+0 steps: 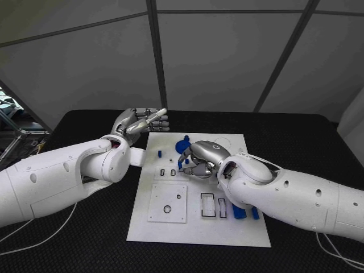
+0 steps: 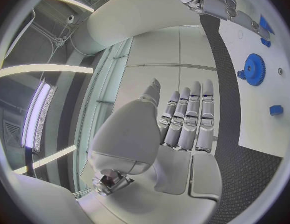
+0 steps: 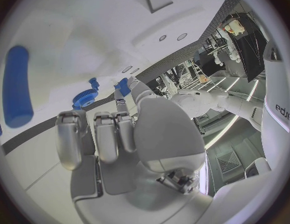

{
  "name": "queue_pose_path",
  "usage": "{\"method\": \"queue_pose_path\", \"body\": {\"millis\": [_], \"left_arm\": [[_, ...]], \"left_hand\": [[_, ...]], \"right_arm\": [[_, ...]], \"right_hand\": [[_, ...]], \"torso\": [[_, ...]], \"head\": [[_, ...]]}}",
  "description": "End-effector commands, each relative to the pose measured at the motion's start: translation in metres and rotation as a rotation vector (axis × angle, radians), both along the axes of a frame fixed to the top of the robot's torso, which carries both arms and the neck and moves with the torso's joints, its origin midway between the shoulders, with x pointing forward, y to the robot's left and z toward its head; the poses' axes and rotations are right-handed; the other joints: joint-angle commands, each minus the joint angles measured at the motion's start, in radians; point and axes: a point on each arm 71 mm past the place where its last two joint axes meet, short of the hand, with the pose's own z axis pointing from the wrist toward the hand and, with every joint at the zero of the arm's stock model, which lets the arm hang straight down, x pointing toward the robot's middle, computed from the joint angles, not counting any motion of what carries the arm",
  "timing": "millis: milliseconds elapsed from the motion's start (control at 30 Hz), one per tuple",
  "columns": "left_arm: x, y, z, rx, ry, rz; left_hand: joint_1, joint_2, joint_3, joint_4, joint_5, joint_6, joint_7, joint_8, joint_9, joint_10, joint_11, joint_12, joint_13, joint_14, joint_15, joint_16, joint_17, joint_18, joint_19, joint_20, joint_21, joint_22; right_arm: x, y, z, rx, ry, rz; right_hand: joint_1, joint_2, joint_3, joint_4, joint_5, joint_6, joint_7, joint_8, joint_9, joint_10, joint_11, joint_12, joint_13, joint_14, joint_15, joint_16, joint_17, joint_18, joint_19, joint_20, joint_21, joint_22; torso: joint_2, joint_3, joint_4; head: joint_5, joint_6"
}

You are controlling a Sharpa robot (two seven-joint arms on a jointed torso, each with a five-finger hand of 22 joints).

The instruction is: Assemble the parts on the task board

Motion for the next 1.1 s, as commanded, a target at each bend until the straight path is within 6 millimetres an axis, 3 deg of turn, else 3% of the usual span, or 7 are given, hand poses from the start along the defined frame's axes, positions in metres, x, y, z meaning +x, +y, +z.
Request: {"method": "queue_pose_path", "body": {"millis": [33,1100], "left_arm": [[0.000,-0.002,0.001,-0.003,-0.003,-0.015],[0.000,-0.002,0.001,-0.002,0.006,-0.020]], "left_hand": [[0.000,0.006,-0.001,-0.007,-0.003,-0.001,0.007,-0.004,0.000,0.001,0.006,-0.006,0.001,0.000,0.002,-0.007,0.002,-0.015,-0.009,0.000,0.005,0.001],[-0.004,0.006,-0.002,-0.006,-0.004,0.000,0.007,-0.004,0.000,0.002,0.005,-0.006,0.001,-0.001,0.002,-0.008,0.002,-0.015,-0.011,0.001,0.005,0.001]], "right_arm": [[0.000,0.002,-0.003,-0.056,-0.010,0.001],[-0.004,0.012,-0.016,-0.098,0.019,0.016]], "right_hand": [[-0.002,0.009,0.007,0.000,-0.004,0.004,-0.001,0.004,0.001,0.065,-0.006,0.002,0.218,0.104,-0.006,0.005,0.263,-0.017,0.086,-0.007,0.007,0.239],[-0.008,0.004,0.006,0.001,-0.006,0.001,0.000,-0.001,0.000,0.061,-0.005,-0.002,0.214,0.104,-0.005,0.005,0.263,-0.017,0.086,-0.007,0.007,0.239]], "torso": [[0.001,0.0001,0.0005],[-0.001,0.0001,-0.0004]], "head": [[0.001,-0.002],[0.009,-0.015]]}}
